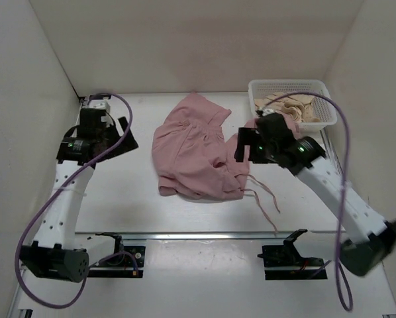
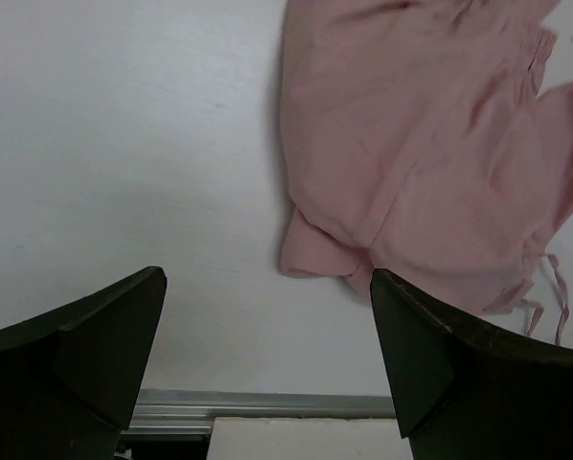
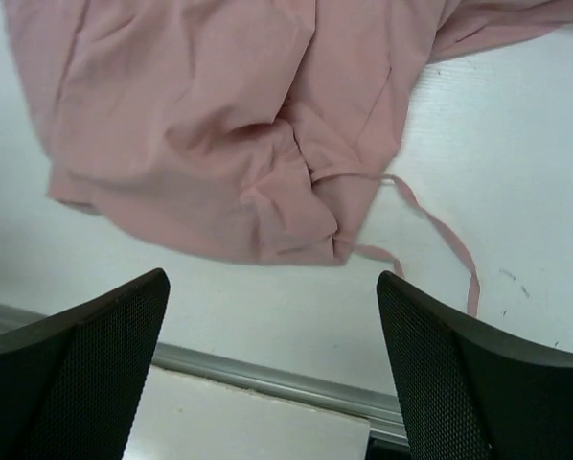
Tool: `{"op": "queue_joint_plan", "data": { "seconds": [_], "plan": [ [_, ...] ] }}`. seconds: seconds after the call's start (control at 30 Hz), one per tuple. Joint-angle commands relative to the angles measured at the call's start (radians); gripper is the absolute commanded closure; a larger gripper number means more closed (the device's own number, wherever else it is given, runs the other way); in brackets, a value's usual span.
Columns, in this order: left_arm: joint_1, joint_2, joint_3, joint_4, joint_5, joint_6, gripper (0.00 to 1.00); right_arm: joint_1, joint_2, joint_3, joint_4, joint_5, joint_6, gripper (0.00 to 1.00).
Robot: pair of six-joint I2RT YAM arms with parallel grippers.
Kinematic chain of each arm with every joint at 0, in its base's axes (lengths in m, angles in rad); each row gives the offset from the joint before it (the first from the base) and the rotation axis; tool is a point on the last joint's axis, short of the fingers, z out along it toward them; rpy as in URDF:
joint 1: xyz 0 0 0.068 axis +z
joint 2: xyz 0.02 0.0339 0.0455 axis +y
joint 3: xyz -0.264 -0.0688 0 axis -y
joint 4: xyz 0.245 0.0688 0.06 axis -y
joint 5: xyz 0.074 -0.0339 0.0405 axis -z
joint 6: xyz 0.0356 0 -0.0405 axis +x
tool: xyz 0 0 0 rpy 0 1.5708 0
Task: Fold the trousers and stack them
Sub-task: Move the trousers to the center of the board, then flatten the trousers out
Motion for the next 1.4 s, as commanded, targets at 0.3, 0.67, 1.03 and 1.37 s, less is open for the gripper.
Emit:
{"op": "queue_joint_plan", "data": {
  "seconds": [0.3,0.67,1.03,1.37],
  "plan": [
    [-0.147,0.528,-0.078,0.309,0.221,-0.120,0.01,0.030,-0.247,-0.275,0.002,-0.021,0.173,0.06],
    [-0.136,0.829,0.241,0.287,0.344,-0.083,0.90,0.021,-0.258,-0.135,-0.086,0.053,0.134,0.06],
    [-0.321,0.585,0.679,-0.082,0.269,0.122,0.90,-0.109,-0.206,0.135,-0.093,0.151,0.009,0.03],
    [-0.669,0.267,0.152,0.100,0.206,-0.057,0.00,-0.165,-0.263,0.045,-0.070,0.191,-0.002,0.01]
  ]
}}
